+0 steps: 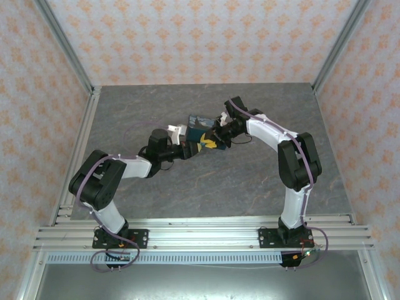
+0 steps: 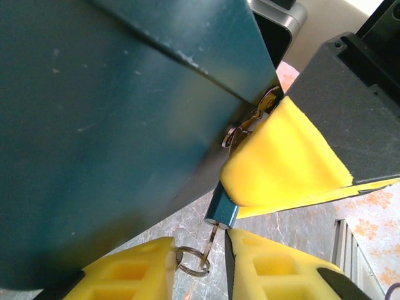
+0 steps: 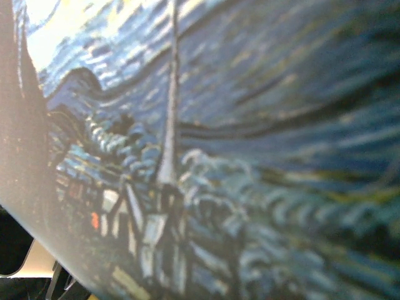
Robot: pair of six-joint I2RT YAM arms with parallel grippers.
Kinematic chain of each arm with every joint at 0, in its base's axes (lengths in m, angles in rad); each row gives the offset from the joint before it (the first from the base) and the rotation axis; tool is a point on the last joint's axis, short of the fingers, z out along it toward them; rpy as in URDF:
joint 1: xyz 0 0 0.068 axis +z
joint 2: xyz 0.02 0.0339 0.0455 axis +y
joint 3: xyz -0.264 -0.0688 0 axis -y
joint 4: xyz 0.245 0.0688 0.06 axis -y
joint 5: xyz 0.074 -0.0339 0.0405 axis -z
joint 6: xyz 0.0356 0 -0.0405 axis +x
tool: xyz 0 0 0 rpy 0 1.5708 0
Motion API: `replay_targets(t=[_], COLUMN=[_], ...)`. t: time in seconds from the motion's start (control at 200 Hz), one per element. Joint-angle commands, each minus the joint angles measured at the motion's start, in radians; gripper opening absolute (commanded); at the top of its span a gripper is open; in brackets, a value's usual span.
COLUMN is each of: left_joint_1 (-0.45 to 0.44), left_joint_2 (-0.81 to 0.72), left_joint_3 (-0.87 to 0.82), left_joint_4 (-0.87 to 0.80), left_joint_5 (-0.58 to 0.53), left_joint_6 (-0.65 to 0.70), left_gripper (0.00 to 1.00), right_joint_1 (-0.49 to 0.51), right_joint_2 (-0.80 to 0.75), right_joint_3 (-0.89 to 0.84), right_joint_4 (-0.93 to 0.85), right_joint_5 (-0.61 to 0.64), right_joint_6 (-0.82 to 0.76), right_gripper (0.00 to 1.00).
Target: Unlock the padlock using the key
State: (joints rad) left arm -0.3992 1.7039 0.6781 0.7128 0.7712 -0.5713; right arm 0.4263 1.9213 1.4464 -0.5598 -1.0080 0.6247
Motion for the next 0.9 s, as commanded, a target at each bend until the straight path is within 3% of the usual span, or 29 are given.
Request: replay_targets(t=[0.0,0.42,0.651,0.891], left_joint_1=[0.001,-0.009,-0.018,-0.029], left_joint_2=[0.027,0.057,0.053,0.051], left_joint_3=[0.039,0.061,0.058,0.065], left_joint_4=[0.076,0.089,0.088,0.083], left_joint_5=[0.024,0.057,0.044,0.032], left_joint_6=[0.004,-0.004,-0.004,-0.001], left_gripper=[0.25,0.06,0.05,0.16], right_joint_1=[0.002,-0.002,-0.001,-0.001], right_joint_2=[-0.002,0.008,0.014,0.015], right_joint_3=[0.022,0.024,0.004,-0.014], right_joint_4=[-0.043,-0.027,0.026,0.04], right_joint_5=[-0.047,-0.041,-0.056,-0.059], right_joint_6=[-0.003,0.029,0.075,0.083], right_gripper=[0.0,0.0,0.0,0.0])
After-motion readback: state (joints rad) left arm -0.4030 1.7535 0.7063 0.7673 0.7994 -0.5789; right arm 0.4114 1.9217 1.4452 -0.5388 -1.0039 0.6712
